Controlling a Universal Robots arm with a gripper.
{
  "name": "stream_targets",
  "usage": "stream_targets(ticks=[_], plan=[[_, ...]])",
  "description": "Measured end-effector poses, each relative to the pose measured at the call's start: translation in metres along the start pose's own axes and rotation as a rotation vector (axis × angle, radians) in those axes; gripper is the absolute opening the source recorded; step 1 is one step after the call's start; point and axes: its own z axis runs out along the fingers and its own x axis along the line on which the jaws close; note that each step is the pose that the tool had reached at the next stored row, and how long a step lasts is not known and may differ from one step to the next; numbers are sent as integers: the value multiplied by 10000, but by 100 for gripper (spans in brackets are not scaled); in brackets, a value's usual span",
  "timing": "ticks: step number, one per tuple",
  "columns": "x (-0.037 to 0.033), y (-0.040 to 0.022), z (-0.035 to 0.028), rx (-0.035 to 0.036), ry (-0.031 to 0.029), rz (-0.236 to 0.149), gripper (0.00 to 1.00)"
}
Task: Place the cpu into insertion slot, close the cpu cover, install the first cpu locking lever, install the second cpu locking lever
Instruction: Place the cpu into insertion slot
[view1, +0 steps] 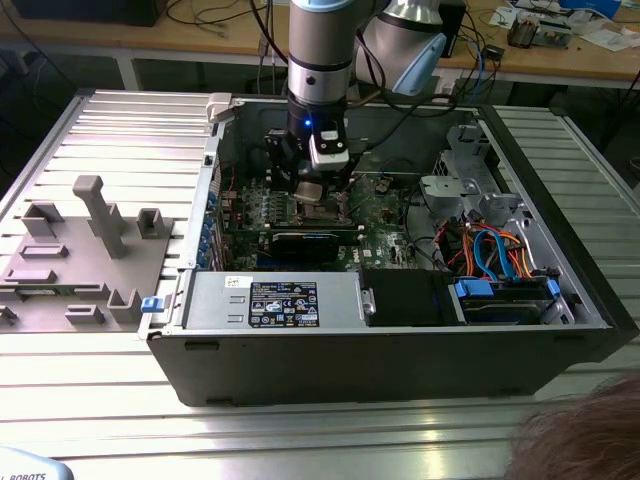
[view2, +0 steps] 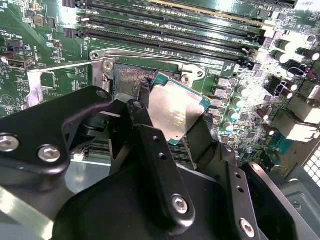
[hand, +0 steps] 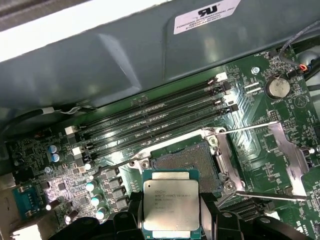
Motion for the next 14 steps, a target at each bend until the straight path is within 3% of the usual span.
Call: stream_targets(ticks=[14], plan=[[0, 0, 10, 87, -34, 380, 54]])
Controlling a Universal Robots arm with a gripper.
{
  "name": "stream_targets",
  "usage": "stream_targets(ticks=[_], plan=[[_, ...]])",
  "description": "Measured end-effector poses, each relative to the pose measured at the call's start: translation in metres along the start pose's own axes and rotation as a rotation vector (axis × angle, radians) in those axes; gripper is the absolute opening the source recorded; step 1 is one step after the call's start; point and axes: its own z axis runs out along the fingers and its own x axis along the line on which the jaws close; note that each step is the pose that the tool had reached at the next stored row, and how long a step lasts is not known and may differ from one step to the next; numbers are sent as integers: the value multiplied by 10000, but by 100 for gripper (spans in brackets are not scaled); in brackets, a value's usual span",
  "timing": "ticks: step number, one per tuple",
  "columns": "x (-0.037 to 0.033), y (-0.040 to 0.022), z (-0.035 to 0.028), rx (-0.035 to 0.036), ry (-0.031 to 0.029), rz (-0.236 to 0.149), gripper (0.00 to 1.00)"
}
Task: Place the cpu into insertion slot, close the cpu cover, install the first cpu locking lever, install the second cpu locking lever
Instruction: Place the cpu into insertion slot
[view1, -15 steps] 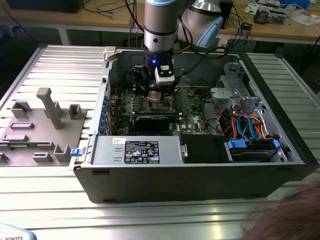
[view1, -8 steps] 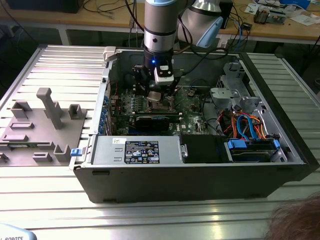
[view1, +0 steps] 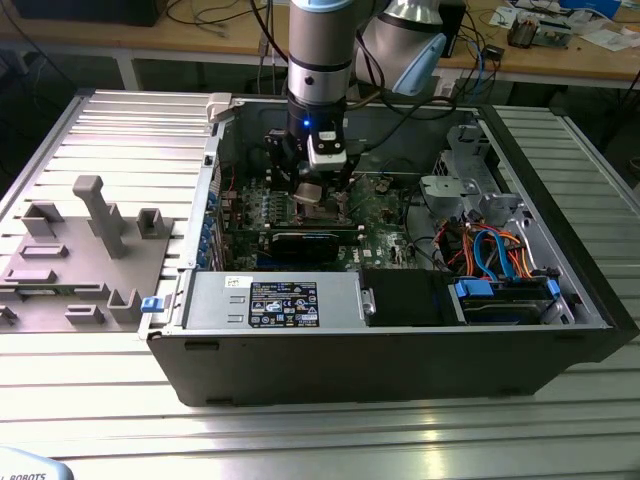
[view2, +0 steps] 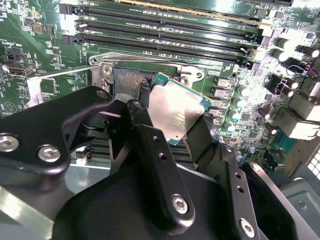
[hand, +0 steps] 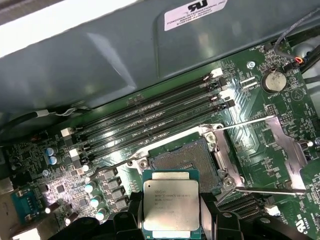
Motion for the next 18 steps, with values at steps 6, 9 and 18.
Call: stream_targets(ticks=[6, 9, 18], plan=[[-7, 3, 8, 9, -4, 185, 54], [-26, 10, 10, -20, 9, 279, 54], [-58, 23, 17, -81, 35, 556, 54]])
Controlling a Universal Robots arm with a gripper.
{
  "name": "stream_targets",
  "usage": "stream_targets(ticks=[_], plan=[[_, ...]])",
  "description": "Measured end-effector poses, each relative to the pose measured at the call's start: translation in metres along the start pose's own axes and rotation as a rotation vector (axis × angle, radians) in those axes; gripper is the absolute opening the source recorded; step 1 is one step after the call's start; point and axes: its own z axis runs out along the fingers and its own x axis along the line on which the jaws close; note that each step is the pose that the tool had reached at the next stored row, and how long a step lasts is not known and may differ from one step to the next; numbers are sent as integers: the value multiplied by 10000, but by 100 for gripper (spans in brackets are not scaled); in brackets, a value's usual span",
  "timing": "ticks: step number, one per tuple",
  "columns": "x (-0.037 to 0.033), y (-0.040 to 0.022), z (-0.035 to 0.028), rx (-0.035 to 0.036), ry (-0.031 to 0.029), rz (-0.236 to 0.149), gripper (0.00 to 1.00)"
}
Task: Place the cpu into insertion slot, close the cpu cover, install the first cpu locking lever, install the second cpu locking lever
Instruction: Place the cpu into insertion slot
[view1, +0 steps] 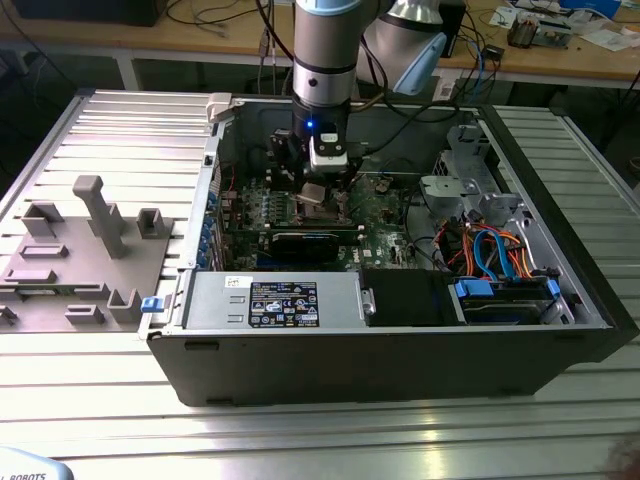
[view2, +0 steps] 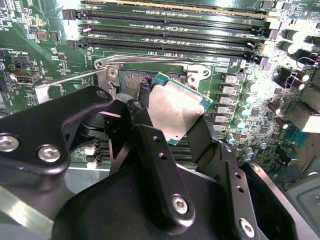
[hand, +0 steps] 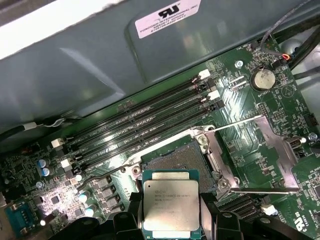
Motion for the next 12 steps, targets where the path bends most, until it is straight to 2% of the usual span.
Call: stream_targets(ticks=[12], plan=[[0, 0, 9, 10, -7, 168, 54]])
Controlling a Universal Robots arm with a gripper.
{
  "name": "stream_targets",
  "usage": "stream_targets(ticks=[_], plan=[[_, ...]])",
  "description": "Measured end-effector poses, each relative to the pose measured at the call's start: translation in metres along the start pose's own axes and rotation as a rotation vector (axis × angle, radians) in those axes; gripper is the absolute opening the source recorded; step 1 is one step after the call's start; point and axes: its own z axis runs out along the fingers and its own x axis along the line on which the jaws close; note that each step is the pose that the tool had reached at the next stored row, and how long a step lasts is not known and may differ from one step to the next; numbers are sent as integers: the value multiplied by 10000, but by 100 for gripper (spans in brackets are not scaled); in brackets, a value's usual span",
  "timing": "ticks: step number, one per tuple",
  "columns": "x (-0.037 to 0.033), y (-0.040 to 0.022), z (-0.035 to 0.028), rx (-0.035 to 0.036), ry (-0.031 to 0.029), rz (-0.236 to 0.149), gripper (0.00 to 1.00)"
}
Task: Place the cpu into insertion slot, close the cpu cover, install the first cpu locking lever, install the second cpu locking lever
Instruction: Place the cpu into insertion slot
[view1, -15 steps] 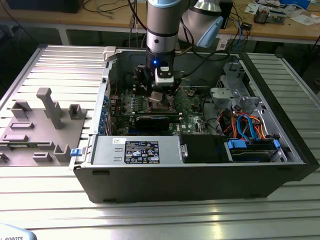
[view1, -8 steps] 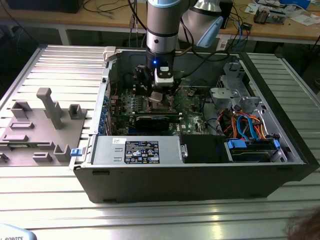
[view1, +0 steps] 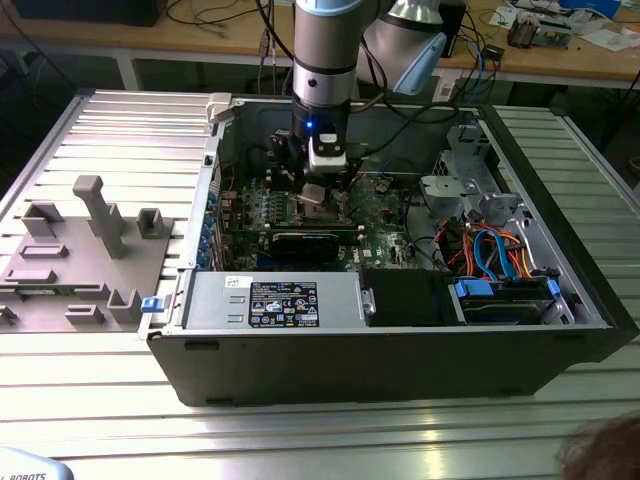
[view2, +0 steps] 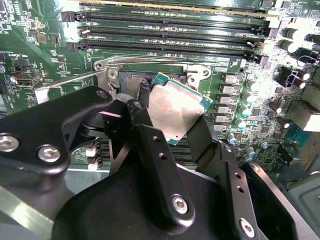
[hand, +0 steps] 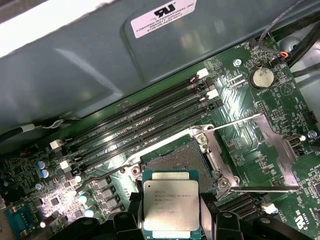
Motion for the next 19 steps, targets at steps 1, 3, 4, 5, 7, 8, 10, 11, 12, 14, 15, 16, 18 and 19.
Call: stream_targets(ticks=[1, 3, 4, 5, 7, 8, 10, 11, 12, 14, 15, 16, 18, 19], plan=[[0, 0, 3, 1, 0, 19, 54], [0, 0, 4, 2, 0, 67, 54], [0, 0, 5, -1, 1, 99, 54], [0, 0, 5, 0, 1, 118, 54], [0, 0, 6, 0, 0, 164, 54], [0, 0, 6, -1, 0, 192, 54], [0, 0, 6, -1, 0, 229, 54], [0, 0, 7, -1, 0, 243, 54], [0, 0, 7, -1, 0, 269, 54], [0, 0, 8, -2, 0, 324, 54], [0, 0, 8, -2, 0, 339, 54], [0, 0, 9, -2, 0, 353, 54], [0, 0, 10, -2, 0, 413, 54], [0, 0, 10, -2, -1, 440, 54]])
